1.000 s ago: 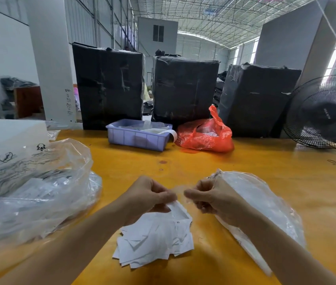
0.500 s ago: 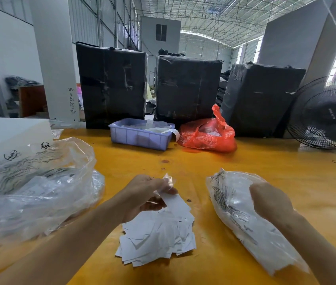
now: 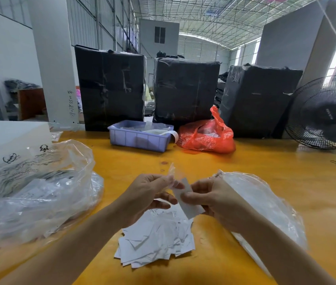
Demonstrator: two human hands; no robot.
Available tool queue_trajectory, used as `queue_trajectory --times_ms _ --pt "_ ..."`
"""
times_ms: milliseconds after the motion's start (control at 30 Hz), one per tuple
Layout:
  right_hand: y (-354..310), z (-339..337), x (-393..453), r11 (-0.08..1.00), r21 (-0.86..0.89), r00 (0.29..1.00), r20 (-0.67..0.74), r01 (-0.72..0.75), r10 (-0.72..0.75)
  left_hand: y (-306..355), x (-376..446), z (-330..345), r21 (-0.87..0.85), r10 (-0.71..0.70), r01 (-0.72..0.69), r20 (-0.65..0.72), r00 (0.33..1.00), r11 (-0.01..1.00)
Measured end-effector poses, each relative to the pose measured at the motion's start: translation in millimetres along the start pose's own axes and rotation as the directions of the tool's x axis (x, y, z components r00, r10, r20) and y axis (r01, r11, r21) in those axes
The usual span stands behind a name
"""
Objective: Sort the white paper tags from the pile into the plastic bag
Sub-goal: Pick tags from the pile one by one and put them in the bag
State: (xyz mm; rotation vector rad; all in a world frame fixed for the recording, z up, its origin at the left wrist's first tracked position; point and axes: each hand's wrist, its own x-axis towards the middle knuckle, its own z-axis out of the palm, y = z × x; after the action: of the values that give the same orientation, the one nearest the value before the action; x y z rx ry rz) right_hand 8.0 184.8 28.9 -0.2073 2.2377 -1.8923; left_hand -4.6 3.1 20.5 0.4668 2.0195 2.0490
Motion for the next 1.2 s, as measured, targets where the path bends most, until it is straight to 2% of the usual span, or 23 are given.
queue_trajectory --times_ms 100,233,333,400,467,600,667,933,1033,1067,1133,1200 --pt "5 -8 4 0.995 0.104 0.998 -0.065 0.006 0.001 -1 0 -6 -0.081 -0.048 0.039 -0.107 0.993 0.996" --pt "10 -9 8 0.932 0.362 0.999 -0.042 0.019 -0.004 -3 1 -6 -0.159 -0.096 0.065 -0.201 0.975 0.985" --pt "16 -11 13 0.786 0.615 0.997 0.072 -0.056 0.014 -4 1 -2 -0.066 -0.081 0.066 -0.263 0.961 0.996" --pt "18 -9 14 0.746 0.664 0.995 0.094 -0.038 -0.033 -4 3 0 -0.002 -0.056 0.058 -0.315 0.947 0.998" --pt "18 -6 15 0.783 0.621 0.998 0.058 -0.032 -0.004 -5 4 0 0.032 -0.035 0.050 -0.355 0.934 0.998" --pt "20 -2 21 0.850 0.506 0.977 -0.063 -0.144 0.203 -8 6 -2 0.045 -0.030 0.050 -0.368 0.929 0.998" --pt "22 -2 23 0.873 0.460 0.967 -0.102 -0.161 0.232 -9 7 -2 0.027 -0.042 0.056 -0.368 0.929 0.998" --pt "22 -2 21 0.834 0.546 0.992 -0.039 -0.076 0.116 -14 11 -6 0.025 -0.026 0.037 -0.349 0.937 0.999" --pt "22 0 22 0.850 0.527 0.996 -0.076 -0.004 0.052 -15 12 -6 0.039 -0.007 0.022 -0.361 0.932 0.999" --pt "24 0 23 0.880 0.473 0.992 -0.128 0.048 0.015 -15 12 -5 0.037 -0.006 0.021 -0.365 0.931 0.999" --pt "28 0 23 0.971 0.170 0.954 -0.275 0.167 -0.116 -16 13 -4 0.035 -0.007 0.022 -0.374 0.927 0.999" --pt "29 3 21 0.958 -0.118 0.892 -0.349 0.262 -0.287 -17 14 -3 0.036 0.002 0.013 -0.394 0.919 0.999"
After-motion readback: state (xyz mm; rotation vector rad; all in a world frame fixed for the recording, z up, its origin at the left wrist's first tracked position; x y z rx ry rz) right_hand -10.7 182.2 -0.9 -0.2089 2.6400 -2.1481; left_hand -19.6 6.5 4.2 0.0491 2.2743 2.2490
